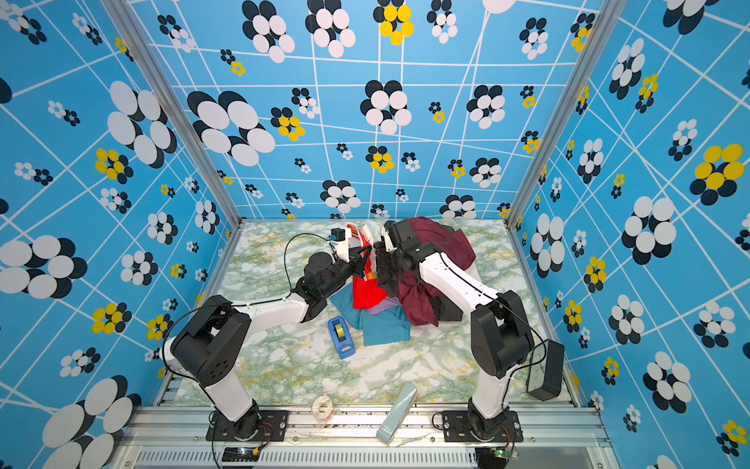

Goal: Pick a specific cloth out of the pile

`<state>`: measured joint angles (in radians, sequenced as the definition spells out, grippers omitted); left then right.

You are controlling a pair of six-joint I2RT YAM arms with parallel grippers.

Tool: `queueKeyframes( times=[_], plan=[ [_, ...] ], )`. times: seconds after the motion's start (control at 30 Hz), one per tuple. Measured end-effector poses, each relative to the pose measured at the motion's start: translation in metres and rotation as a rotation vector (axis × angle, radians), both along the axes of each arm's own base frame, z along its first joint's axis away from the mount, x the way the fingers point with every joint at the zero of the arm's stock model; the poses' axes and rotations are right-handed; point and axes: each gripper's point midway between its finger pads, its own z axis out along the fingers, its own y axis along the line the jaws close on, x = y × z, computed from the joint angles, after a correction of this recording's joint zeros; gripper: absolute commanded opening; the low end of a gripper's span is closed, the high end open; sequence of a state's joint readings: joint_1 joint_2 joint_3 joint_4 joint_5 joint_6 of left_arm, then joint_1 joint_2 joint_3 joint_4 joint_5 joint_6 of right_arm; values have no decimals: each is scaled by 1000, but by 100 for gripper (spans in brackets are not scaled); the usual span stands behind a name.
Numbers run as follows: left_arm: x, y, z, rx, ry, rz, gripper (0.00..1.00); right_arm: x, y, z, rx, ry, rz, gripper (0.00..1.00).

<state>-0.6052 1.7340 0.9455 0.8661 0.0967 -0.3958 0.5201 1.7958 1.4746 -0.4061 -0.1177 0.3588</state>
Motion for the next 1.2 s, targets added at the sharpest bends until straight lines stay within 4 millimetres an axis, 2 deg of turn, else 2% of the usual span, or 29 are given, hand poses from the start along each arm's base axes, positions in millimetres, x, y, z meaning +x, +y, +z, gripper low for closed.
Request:
queueKeyframes(
  times=[0.23, 0.43, 0.6, 0.9, 1.07, 1.2],
  plan=[
    [-1, 3, 1, 17, 1, 8, 0, 3, -17, -3, -8, -10, -60, 0],
    [-2, 9, 17, 41, -51, 38, 0, 10, -43, 5, -45, -32, -132, 0],
    [-2, 14, 29, 86, -79, 57, 0, 12, -57, -6, -97, -8, -173, 0],
    [13, 21, 48, 186, -131, 112, 0, 17, -63, -30, -138, 31, -198, 0],
    [25, 35, 75, 253, -207, 181, 0, 19, -69, -34, -142, 40, -217, 0],
    [30, 52, 112, 278, -295, 244, 0, 20, -77, -38, -154, 46, -234, 0]
  ],
)
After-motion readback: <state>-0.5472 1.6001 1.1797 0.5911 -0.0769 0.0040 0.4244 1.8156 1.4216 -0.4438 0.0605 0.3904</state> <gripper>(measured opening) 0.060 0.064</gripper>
